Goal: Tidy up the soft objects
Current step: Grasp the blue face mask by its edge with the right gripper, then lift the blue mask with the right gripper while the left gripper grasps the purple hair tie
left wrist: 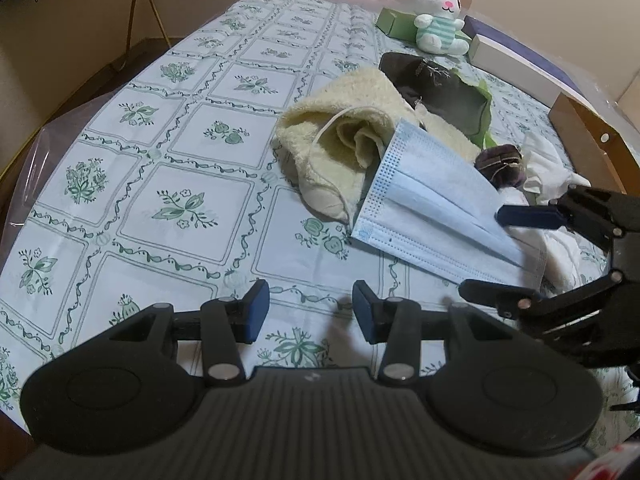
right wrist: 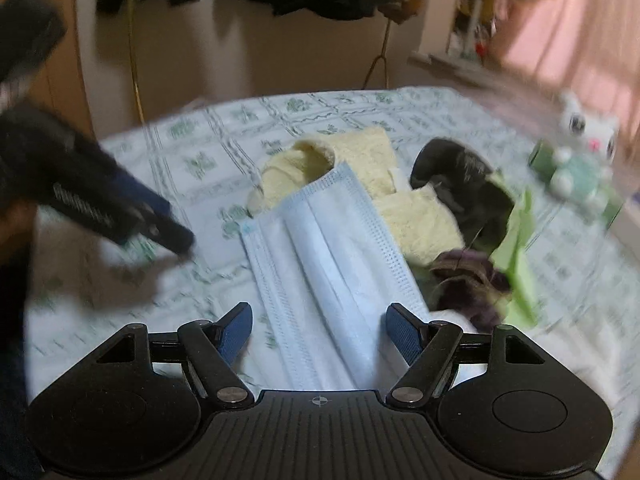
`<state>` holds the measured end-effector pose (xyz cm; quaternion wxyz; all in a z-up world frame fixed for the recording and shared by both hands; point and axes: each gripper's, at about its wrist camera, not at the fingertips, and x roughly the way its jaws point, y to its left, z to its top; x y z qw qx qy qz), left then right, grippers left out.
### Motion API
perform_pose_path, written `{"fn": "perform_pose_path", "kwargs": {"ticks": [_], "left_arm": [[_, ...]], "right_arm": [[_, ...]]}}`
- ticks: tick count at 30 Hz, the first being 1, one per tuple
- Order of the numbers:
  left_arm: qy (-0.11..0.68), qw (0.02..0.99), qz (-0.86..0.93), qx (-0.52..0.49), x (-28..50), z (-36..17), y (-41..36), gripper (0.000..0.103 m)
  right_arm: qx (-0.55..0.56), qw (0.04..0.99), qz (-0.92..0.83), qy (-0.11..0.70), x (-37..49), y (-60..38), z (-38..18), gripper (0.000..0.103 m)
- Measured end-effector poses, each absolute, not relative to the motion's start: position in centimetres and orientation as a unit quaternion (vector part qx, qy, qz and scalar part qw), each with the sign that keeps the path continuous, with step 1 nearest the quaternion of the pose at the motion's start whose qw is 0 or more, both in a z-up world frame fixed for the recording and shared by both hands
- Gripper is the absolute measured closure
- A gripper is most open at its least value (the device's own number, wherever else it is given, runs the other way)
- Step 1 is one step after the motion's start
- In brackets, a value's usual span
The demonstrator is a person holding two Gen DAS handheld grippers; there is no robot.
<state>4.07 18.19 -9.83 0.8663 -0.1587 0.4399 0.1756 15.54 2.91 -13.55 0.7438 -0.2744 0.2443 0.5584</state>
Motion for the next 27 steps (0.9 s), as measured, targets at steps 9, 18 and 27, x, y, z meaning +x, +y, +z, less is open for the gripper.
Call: {"fn": "perform_pose_path", "kwargs": {"ticks": [9,18,27], "left_arm": [[0.439,0.867,0.174,-0.158,4.2,-10.0,18.2,0.061],[0.435,0.871,0.172,-0.152,4.2,-9.6,17.9,0.061],[0.416,0.888,0.141,-0.135,4.8,-7.7,16.1,0.062]], "right_arm": [[-0.341,0.734,0.549,0.209,15.4,3.4,-15.0,0.050],[-0.328,0.746,0.544,0.199,14.8,2.1,-13.7,0.099],[-0.134,0.810,0.509,0.260,17.6,-3.6,-9.2,0.101]]}}
